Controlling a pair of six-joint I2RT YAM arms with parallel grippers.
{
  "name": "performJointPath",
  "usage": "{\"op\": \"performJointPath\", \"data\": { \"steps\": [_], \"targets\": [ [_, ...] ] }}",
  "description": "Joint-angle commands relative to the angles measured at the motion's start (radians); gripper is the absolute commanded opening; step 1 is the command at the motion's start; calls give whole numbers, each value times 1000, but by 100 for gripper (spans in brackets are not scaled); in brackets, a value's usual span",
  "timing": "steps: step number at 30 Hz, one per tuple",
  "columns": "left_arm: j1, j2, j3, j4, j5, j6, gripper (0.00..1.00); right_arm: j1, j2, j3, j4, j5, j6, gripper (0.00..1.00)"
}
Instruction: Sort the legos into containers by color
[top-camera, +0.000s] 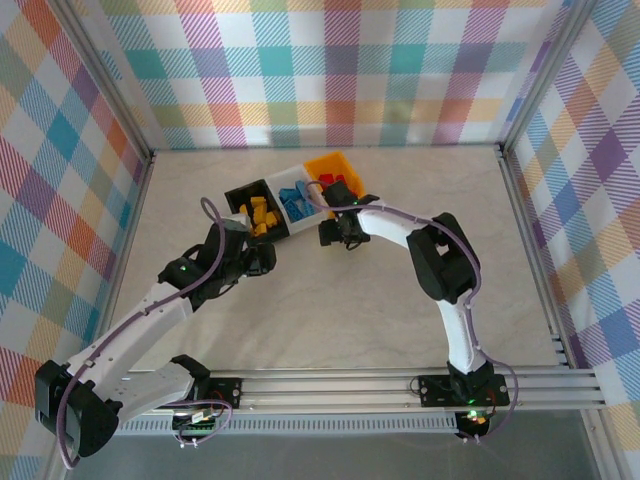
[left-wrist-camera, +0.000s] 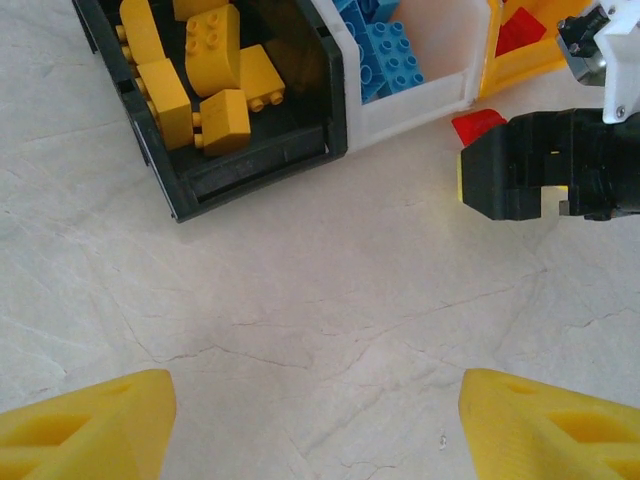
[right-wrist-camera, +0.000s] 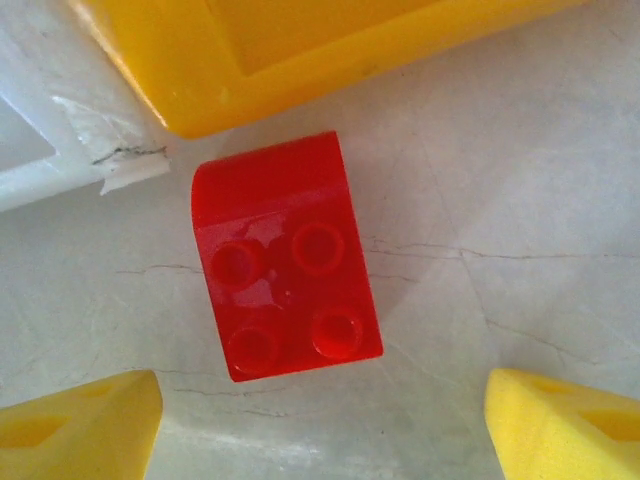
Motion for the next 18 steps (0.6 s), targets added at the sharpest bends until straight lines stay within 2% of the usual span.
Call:
{"op": "performJointPath", "data": {
  "steps": [1, 7, 11, 15, 17, 18],
  "targets": [
    [18, -27, -14, -7, 6, -10, 75, -43, 60, 59, 43, -129, -92, 83],
    [28, -13, -9, -6, 15, -13, 76, -48, 116, 134, 11, -142, -138, 76],
    [29, -6, -9, -6, 21, -15, 76, -48, 121, 132, 26, -150, -163, 58],
    [36, -7, -12, -8, 27, -13, 76, -41, 124, 138, 24, -131, -198, 47],
    [39, -8, -17, -8, 31, -16, 76, -40, 121, 138, 26, -128, -208, 48],
    [40, -10, -17, -8, 32, -16, 76, -40, 119, 141, 25, -126, -211, 53]
  ]
}}
